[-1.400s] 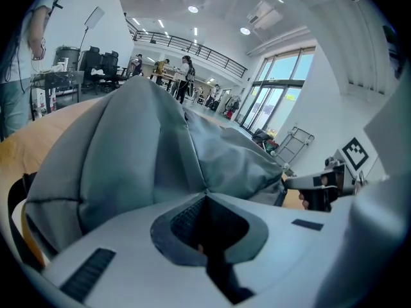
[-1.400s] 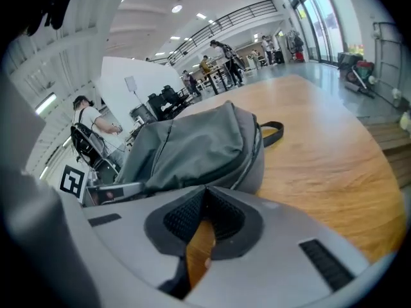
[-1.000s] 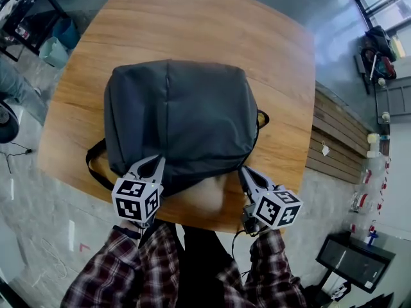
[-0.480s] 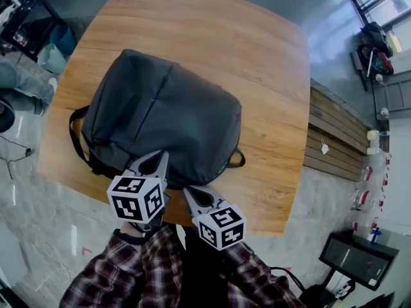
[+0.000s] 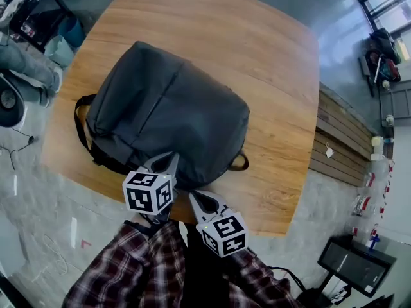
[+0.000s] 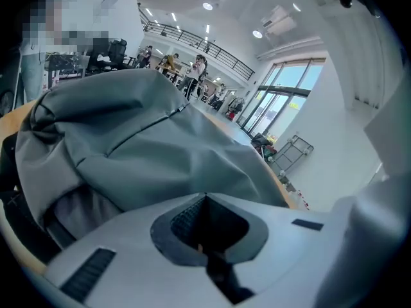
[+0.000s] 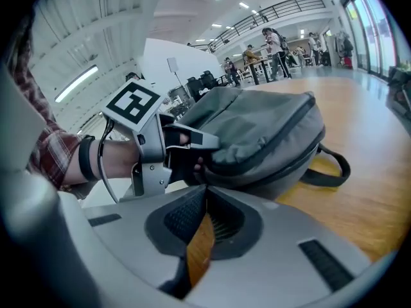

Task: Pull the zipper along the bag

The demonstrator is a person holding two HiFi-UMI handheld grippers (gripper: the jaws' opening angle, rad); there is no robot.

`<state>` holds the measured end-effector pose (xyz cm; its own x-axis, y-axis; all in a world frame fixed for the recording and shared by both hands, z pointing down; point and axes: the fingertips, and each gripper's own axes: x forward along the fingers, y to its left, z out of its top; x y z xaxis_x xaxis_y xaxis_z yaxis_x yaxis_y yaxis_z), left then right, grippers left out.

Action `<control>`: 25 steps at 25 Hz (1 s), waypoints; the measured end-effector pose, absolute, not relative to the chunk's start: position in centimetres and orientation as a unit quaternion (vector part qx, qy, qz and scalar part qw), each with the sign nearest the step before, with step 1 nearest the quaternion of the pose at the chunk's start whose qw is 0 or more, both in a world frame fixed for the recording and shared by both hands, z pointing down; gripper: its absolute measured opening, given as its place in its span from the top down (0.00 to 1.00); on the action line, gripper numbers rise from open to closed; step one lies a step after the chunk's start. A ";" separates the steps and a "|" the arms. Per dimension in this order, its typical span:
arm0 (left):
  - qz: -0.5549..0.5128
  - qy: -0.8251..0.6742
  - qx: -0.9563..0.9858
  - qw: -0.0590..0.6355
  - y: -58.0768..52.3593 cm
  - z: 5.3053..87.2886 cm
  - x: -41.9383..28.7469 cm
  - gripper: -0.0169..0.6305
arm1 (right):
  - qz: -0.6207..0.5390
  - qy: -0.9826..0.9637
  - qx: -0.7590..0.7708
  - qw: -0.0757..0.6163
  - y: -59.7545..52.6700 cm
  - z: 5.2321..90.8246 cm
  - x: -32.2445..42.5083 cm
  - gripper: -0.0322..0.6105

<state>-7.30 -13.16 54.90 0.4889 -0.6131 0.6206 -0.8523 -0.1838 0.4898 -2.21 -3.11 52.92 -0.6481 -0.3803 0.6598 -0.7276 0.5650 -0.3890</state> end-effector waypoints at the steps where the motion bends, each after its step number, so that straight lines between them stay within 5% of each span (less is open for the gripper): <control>1: 0.146 -0.485 0.758 0.412 -13.1 54.9 -7.3 0.96 | 0.332 -0.844 0.331 0.261 -3.2 52.8 -1.8 0.93; 13: 0.158 -0.467 0.765 0.415 -12.9 55.3 -7.4 0.96 | 0.327 -0.810 0.422 0.240 -10.4 51.9 10.3 0.92; 25: 0.236 -0.401 0.784 0.410 -15.3 56.2 -6.8 0.96 | 0.362 -0.802 0.399 0.255 -7.6 53.0 10.0 0.93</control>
<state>-6.84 -15.33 56.22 0.5664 -0.4361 0.6993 -0.8231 -0.3410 0.4540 10.02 -7.56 53.01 -0.5506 -0.4556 0.6994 -0.8260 0.4183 -0.3778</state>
